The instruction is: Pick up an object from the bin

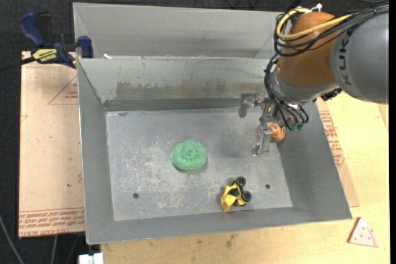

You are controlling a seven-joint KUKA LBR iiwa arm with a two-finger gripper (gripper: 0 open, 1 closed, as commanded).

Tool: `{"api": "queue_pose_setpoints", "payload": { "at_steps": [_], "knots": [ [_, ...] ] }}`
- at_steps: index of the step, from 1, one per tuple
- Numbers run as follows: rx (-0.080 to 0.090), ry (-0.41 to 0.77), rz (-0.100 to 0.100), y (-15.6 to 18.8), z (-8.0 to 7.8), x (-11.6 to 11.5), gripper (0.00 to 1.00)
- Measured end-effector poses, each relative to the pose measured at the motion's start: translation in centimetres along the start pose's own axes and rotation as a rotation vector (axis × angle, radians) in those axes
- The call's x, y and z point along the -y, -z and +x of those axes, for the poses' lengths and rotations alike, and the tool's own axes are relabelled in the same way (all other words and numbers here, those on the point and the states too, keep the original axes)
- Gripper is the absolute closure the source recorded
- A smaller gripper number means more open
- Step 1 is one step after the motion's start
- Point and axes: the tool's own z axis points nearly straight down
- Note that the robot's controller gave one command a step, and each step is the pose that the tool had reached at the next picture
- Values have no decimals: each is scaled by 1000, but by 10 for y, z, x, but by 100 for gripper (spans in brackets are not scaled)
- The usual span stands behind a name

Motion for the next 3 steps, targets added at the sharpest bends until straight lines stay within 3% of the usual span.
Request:
{"api": "queue_pose_setpoints", "payload": {
  "at_steps": [1, 2, 3],
  "knots": [
    [-15, -42, -4, -8, 12, -6, 0],
    [-2, 25, 1, -25, -10, -48, 0],
    [-6, -13, -5, -60, 5, -67, 0]
  ]
}}
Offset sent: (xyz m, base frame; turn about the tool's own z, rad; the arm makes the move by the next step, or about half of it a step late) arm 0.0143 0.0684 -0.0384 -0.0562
